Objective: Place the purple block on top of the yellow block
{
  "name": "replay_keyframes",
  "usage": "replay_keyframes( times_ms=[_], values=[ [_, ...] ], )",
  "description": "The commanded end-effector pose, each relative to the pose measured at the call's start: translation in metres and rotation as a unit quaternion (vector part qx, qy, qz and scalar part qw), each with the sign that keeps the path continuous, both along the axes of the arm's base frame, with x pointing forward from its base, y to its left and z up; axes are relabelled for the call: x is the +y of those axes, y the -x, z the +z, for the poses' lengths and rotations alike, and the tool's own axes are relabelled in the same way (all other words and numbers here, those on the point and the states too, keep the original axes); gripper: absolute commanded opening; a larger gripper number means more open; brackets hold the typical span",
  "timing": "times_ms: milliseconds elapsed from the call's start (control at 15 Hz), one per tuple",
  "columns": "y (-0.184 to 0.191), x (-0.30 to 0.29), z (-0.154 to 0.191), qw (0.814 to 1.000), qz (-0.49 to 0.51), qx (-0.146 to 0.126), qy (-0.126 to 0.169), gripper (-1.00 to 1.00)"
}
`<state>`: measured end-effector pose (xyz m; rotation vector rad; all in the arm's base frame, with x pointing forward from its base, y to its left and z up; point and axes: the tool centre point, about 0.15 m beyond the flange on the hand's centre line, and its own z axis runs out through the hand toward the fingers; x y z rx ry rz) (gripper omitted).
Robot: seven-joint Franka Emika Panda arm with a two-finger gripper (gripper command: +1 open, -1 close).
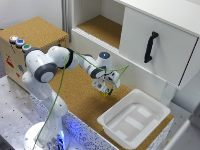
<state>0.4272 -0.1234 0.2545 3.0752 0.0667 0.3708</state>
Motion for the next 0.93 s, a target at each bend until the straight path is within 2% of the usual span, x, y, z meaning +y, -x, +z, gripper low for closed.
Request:
replay_keyframes(
  times_ms=[0,467,533,667,867],
  values=[
    [-0.005,-0.009,0.005,0.999,0.015,0.013,-0.027,1.0],
    [-0.005,-0.009,0.005,0.999,0.015,0.013,-0.027,1.0],
    [0.0,-0.001,0.001,1.0,0.001,-0.001,0.0,1.0],
    [0.011,0.005,0.031,1.0,0.025,-0.017,-0.003,1.0],
    [0.028,0.003,0.065,0.999,0.04,-0.011,0.002,1.0]
  ],
)
